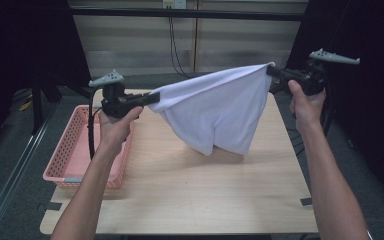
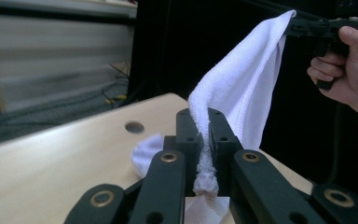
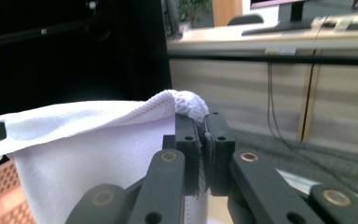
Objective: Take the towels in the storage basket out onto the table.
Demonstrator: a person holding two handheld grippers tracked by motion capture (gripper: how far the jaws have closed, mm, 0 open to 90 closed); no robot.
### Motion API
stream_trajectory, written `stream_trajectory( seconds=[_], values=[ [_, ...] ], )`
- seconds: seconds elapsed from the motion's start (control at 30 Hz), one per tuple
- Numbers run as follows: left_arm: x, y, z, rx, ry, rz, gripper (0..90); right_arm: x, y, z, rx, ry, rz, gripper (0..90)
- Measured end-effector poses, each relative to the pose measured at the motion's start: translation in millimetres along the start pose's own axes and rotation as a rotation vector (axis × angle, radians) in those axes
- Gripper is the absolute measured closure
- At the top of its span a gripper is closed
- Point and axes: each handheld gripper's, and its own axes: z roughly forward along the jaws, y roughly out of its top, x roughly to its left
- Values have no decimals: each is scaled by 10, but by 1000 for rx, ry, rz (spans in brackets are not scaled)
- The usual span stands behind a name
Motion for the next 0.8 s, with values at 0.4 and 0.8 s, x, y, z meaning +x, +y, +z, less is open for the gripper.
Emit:
stream_trajectory(
  seconds=[0.4, 0.8],
  values=[
    [-326, -29, -138, 52, -31, 48, 855, 216, 46, -479, -1, 57, -56, 867],
    [-576, -1538, -382, 253, -147, -63, 848, 538, -1634, -1135, 240, 171, 22, 867]
  ],
)
